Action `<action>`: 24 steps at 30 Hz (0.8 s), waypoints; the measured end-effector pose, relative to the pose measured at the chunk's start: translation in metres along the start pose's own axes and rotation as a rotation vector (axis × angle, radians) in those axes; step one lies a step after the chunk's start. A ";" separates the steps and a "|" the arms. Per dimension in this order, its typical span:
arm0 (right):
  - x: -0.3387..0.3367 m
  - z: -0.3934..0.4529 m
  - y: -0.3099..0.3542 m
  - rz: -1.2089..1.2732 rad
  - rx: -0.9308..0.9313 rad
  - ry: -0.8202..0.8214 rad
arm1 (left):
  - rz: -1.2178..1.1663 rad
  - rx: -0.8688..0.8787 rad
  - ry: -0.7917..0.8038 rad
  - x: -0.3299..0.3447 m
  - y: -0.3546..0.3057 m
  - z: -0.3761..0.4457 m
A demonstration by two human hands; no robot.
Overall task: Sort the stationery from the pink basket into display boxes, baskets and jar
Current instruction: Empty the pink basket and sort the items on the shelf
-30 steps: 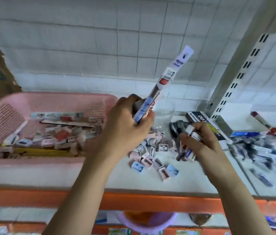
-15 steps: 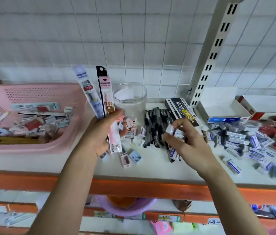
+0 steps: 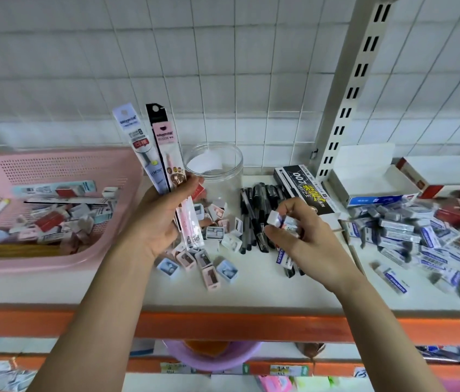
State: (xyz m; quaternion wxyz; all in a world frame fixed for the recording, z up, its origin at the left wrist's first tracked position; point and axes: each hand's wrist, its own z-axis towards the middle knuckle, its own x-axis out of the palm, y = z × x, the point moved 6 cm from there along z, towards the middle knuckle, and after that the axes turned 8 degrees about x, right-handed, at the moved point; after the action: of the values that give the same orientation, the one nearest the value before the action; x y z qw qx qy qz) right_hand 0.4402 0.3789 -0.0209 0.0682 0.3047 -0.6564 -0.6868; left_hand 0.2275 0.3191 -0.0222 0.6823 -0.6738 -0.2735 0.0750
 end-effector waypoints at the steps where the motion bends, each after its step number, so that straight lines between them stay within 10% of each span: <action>1: 0.001 0.001 0.000 -0.001 -0.005 -0.002 | -0.020 -0.006 0.005 0.001 0.000 -0.001; 14: 0.005 0.007 -0.006 -0.023 0.010 -0.031 | 0.287 0.018 0.036 0.011 0.006 0.005; 24: 0.015 0.010 -0.008 -0.140 -0.010 -0.019 | 0.079 0.029 0.010 0.004 0.008 0.005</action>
State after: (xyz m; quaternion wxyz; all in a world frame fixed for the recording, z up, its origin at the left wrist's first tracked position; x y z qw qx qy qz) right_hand 0.4254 0.3811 -0.0337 0.0150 0.3430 -0.6306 -0.6960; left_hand 0.2308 0.3266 -0.0292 0.6899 -0.6744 -0.2422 0.1028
